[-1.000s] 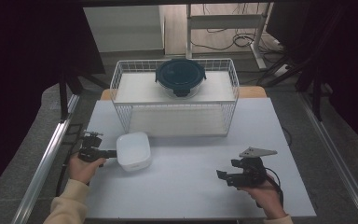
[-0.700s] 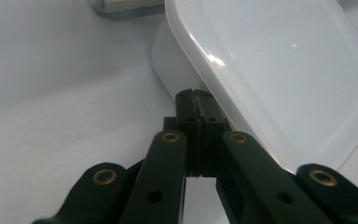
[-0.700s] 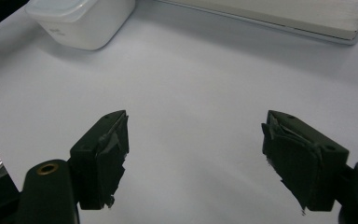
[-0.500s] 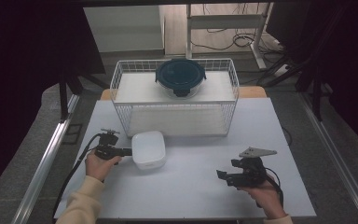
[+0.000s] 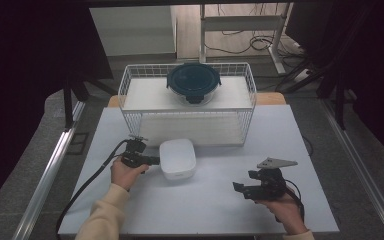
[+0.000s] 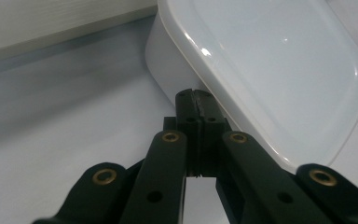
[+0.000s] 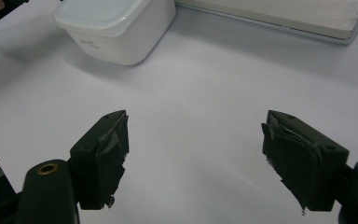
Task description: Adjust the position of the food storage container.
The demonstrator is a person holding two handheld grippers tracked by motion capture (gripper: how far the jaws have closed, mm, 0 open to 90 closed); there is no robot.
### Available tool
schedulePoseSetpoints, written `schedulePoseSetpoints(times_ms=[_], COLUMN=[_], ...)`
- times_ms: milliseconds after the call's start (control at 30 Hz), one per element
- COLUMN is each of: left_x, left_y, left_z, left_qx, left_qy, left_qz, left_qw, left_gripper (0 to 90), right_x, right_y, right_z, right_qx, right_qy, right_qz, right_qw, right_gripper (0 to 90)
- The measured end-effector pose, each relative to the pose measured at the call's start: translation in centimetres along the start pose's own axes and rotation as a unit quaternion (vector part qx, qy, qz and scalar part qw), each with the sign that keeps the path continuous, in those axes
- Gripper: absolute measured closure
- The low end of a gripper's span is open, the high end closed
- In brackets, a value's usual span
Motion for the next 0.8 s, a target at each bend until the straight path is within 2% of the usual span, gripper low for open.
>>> schedulePoseSetpoints(times_ms=[133,167,233,300,333,467,500,533,600,633,667,800], left_x=[0.6,0.8,1.1,1.4,1.6,1.9,2.0,2.0,2.1,2.1,2.2,2.3], left_y=[0.9,1.1,1.5,1.7,1.9,2.3,2.5,2.5,2.7,2.7,2.9,3.1], left_z=[-1.0,-1.1,-1.6,-1.9,-2.2,-2.3,-2.4,-2.4,-2.7,-2.6,-2.8,-3.0], left_qx=[-0.010,-0.012,-0.016,-0.015,-0.018,-0.017,-0.018,-0.016,-0.020,-0.019,-0.022,-0.023], left_qy=[0.003,0.012,0.002,0.010,0.005,0.015,0.012,0.019,0.010,0.017,0.011,0.016], left_qz=[0.002,0.005,-0.004,0.000,-0.007,0.001,-0.001,0.007,-0.002,0.003,-0.003,0.002], left_qw=[0.9999,0.9998,0.9999,0.9998,0.9998,0.9998,0.9998,0.9997,0.9997,0.9997,0.9997,0.9996], left_gripper=[90.0,89.9,89.9,90.0,89.9,89.9,90.0,90.0,90.0,90.0,90.0,90.0], right_x=[0.1,0.1,0.1,0.1,0.1,0.0,0.0,0.0,0.0,0.0,0.1,0.0], right_y=[-0.1,-0.1,-0.1,0.0,0.0,0.0,0.1,0.0,0.0,0.0,0.0,0.1], right_z=[0.1,0.1,0.2,0.2,0.2,0.1,0.1,0.1,0.1,0.1,0.1,0.1], right_qx=[-0.001,-0.001,0.000,0.001,0.001,0.002,0.002,0.002,0.003,0.002,0.003,0.002], right_qy=[-0.002,-0.003,-0.003,-0.003,-0.002,-0.002,-0.002,-0.002,-0.002,-0.002,-0.002,-0.002], right_qz=[-0.003,-0.004,-0.004,-0.003,-0.003,0.000,0.000,0.001,0.000,0.000,0.000,0.001], right_qw=[1.0000,1.0000,1.0000,1.0000,1.0000,1.0000,1.0000,1.0000,1.0000,1.0000,1.0000,1.0000], right_gripper=[22.3,22.3,22.4,22.4,22.4,22.3,22.3,22.4,22.3,22.3,22.3,22.3])
Point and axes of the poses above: each handheld gripper's, and its own axes: y roughly forward along the jaws, x roughly out of its top, z roughly to its left, the point moved 1 cm from there along y, roughly forward along the jaws, and after that the axes turned 5 degrees about y, right-handed, at the moved point
